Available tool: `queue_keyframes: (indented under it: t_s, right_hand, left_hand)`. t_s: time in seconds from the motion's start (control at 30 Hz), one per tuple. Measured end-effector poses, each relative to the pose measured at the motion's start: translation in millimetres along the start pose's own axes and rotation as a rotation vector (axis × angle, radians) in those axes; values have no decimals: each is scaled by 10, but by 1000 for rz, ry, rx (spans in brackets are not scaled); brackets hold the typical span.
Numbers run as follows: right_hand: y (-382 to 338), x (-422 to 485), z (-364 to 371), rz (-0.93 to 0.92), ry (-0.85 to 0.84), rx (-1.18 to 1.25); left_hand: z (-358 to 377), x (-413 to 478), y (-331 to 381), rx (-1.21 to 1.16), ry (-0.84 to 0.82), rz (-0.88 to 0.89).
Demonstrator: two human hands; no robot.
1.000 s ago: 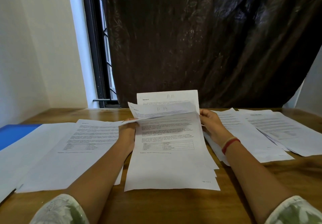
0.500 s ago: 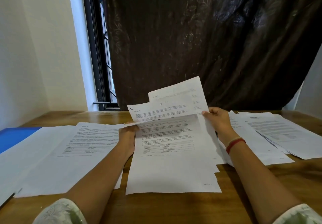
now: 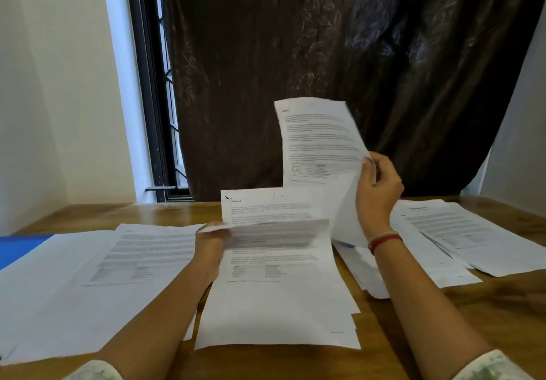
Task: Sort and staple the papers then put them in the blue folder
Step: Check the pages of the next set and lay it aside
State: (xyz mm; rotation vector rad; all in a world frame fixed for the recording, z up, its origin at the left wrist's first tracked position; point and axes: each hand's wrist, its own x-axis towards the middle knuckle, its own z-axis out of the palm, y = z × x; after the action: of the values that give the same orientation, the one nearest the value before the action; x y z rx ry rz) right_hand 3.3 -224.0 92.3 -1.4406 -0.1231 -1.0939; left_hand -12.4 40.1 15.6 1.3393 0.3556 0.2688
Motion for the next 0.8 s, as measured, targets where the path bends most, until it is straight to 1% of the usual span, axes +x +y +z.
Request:
queue_keyframes:
  t_s: [0.17, 0.23, 0.3, 0.37, 0.47, 0.53, 0.63, 0.7, 0.8]
  right_hand:
    - [-405, 145, 155, -386, -7, -55]
    - [-690, 310, 186, -481, 48, 1]
    - [-982, 501, 199, -498, 105, 88]
    - [-1152, 691, 232, -405, 100, 140]
    - [-1131, 870, 277, -223, 52, 207]
    - [-1006, 898, 290, -126, 43, 251]
    - [-742, 805, 296, 56, -41, 267]
    - [-565, 710, 272, 189, -70, 260]
    - [-350, 601, 218, 346, -53, 242]
  left_hand:
    - [24, 36, -43, 53, 26, 56]
    - [39, 39, -36, 71, 29, 56]
    - [50, 44, -12, 87, 31, 35]
    - [42, 57, -12, 99, 35, 24]
    - [-2, 110, -59, 103, 60, 13]
    - [-12, 137, -63, 110, 60, 2]
    - [-14, 146, -56, 100, 54, -13]
    - [-17, 83, -37, 97, 51, 7]
    - [-25, 79, -57, 84, 47, 69]
